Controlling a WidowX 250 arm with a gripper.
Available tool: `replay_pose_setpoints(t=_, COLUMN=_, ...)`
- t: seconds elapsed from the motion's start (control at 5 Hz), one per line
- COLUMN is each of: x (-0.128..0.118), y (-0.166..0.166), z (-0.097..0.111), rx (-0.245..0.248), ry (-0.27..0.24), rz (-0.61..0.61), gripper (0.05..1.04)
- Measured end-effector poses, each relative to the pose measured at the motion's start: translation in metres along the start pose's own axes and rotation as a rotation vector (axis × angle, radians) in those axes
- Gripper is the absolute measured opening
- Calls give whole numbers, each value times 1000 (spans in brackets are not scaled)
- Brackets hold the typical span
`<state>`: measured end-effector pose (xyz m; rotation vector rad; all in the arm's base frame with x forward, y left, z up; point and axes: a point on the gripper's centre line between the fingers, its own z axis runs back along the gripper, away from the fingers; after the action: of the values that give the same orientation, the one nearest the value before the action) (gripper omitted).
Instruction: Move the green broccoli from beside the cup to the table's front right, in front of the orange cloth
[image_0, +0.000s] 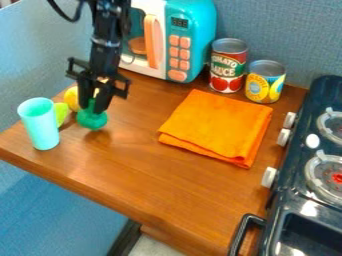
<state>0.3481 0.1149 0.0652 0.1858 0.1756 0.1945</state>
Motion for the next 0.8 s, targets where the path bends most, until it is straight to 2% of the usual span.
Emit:
replay_pose_setpoints(t=0.2, x=-32, y=-28, z=39, rx=-67, ry=-47, rz=-113, gripper=359)
replay_pose_setpoints(t=0.6, x=-79, y=-90, z=22, rx=-80, ry=28, rz=-378, gripper=359)
replay_pose_setpoints(t=0.8, x=-87, y=-115, z=22, rx=-106, ry=28, rz=-489, gripper=359)
